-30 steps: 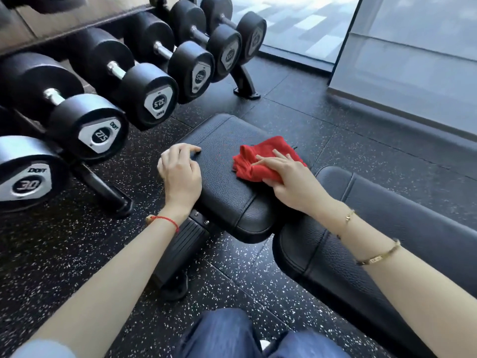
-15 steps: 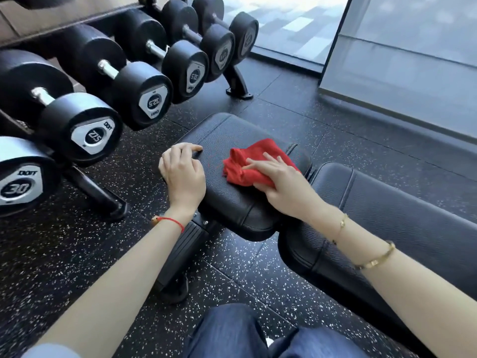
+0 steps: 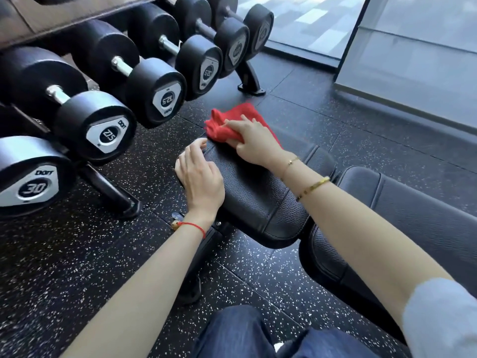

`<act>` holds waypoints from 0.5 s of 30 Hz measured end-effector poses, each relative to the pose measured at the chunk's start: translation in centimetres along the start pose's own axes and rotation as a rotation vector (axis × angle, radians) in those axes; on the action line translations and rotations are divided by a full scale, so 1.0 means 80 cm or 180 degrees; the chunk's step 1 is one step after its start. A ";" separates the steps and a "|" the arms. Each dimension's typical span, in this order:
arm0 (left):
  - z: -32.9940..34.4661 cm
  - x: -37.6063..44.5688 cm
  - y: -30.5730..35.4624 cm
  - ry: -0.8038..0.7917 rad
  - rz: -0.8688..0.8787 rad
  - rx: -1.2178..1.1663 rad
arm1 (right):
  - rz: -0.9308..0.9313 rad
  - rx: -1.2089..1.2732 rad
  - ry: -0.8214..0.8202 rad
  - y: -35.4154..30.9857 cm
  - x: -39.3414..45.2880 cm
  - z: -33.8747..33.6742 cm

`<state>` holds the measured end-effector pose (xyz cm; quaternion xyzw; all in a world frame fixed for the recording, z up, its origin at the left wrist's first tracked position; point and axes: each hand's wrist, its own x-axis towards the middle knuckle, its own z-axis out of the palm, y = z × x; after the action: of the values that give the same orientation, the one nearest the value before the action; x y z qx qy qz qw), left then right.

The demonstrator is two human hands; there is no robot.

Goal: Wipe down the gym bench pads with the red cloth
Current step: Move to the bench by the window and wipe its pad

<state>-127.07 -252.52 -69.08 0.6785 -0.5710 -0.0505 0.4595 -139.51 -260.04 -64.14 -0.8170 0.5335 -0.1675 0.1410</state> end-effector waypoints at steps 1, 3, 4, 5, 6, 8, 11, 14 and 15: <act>0.000 0.000 0.000 0.0019 -0.0003 0.0001 | -0.0167 0.0003 -0.0070 -0.001 -0.016 0.000; 0.000 -0.001 -0.001 0.0048 -0.0018 -0.0014 | -0.0425 0.0023 -0.0182 0.008 -0.046 -0.003; 0.000 -0.002 -0.001 0.0045 -0.0034 -0.0019 | -0.0453 -0.0001 -0.0198 0.017 -0.055 -0.009; 0.000 -0.003 -0.001 0.0029 -0.0046 -0.0012 | -0.0368 -0.0065 -0.0168 0.028 -0.059 -0.015; 0.000 -0.003 -0.001 0.0010 -0.0048 0.0005 | -0.0178 -0.0137 -0.0100 0.037 -0.059 -0.022; -0.001 -0.003 0.000 -0.0021 -0.0019 0.0059 | 0.0296 -0.0205 0.0101 0.048 -0.053 -0.031; -0.002 -0.004 0.001 -0.0042 0.0032 0.0125 | 0.0545 -0.0157 0.0266 0.026 -0.062 -0.025; -0.001 -0.004 0.000 -0.0081 0.0073 0.0182 | 0.0148 0.0000 0.0159 -0.007 -0.117 -0.011; 0.000 -0.004 -0.001 -0.0090 0.0083 0.0211 | 0.0003 0.0050 0.0105 -0.014 -0.141 -0.009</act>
<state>-127.07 -252.28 -69.28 0.6850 -0.5876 -0.0351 0.4292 -143.10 -249.23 -64.41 -0.8127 0.5348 -0.1851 0.1387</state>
